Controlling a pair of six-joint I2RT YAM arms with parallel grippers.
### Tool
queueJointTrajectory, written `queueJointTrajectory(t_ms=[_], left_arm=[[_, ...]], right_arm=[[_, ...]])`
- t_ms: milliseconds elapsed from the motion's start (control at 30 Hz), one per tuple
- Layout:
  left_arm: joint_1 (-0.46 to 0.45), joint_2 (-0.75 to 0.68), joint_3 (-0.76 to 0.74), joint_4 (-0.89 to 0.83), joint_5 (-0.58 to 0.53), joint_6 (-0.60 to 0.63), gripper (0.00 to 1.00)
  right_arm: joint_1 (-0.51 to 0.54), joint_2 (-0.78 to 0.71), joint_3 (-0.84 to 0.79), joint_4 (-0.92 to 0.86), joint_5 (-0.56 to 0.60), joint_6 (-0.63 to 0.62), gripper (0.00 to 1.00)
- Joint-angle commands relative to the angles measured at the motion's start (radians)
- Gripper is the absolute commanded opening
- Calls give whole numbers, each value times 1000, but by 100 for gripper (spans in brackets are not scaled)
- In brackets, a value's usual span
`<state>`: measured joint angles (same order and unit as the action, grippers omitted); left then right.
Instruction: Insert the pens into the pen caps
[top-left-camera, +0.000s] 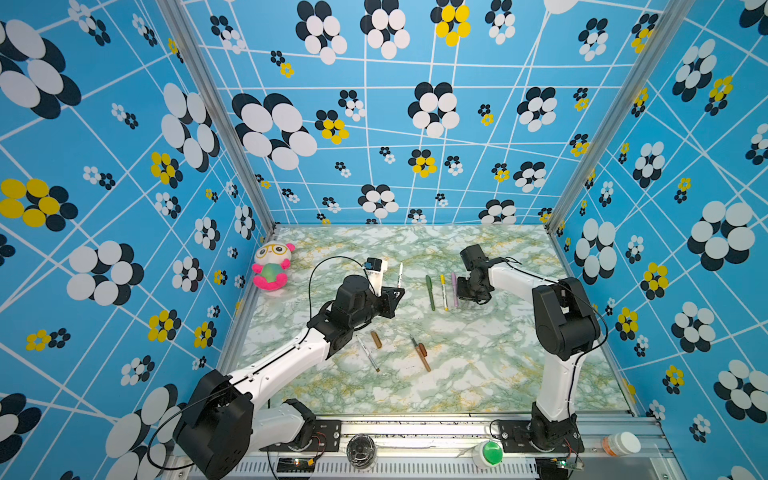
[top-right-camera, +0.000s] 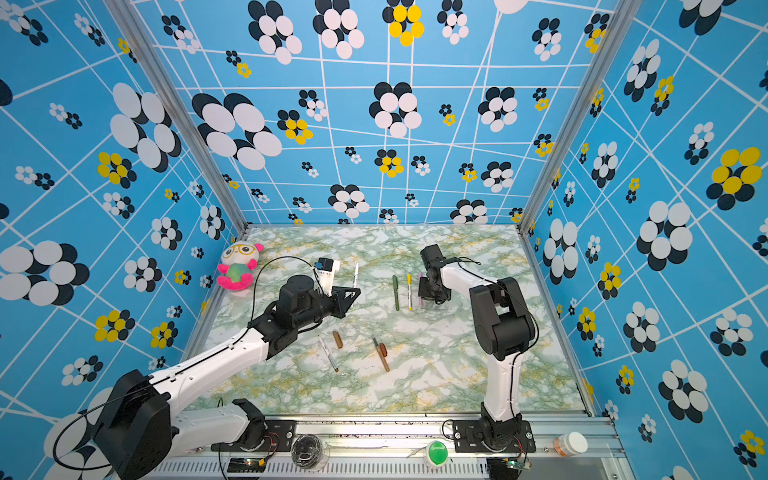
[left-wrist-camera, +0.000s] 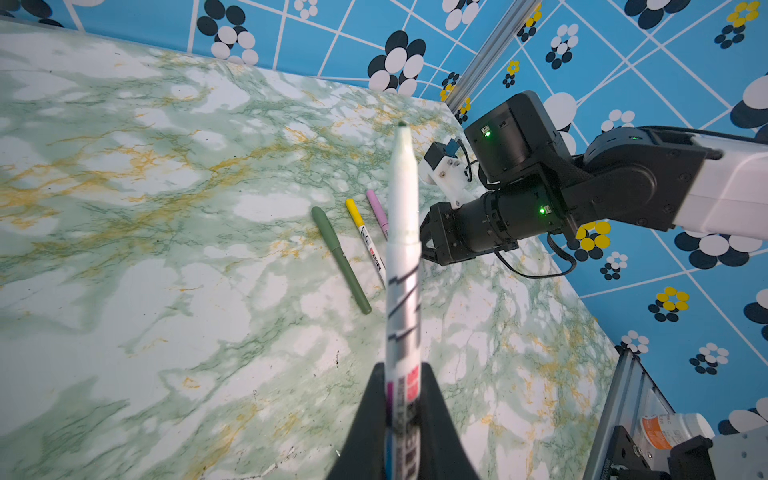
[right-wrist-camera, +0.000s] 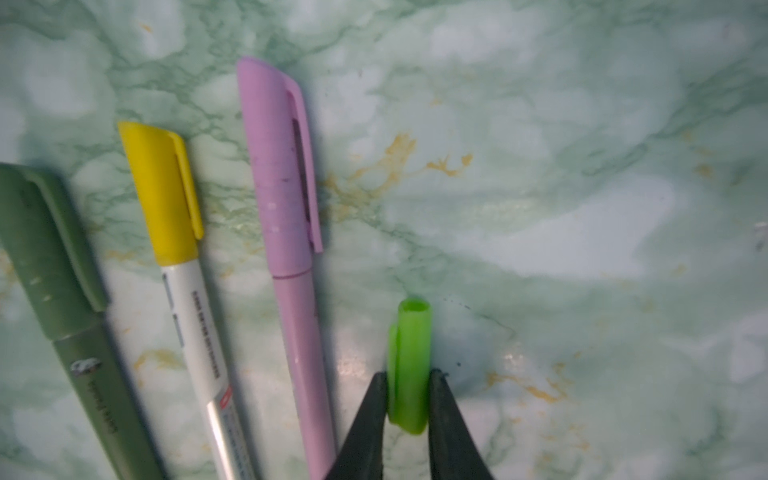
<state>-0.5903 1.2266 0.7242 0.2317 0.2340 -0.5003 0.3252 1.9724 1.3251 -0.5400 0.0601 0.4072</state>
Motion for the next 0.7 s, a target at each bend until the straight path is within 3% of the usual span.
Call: queueJointTrajectory(t_ms=[0, 400, 600, 667], left_arm=[[6, -19, -11, 5, -10, 18, 0], [6, -18, -1, -3, -4, 16, 0], [6, -7, 7, -2, 5, 14, 0], [6, -4, 12, -3, 9, 13, 0]], right_arm=[[5, -33, -62, -86, 26, -17, 18], [20, -194, -252, -155, -29, 11, 19], [29, -249, -319, -177, -25, 28, 26], [29, -255, -322, -184, -18, 29, 33]])
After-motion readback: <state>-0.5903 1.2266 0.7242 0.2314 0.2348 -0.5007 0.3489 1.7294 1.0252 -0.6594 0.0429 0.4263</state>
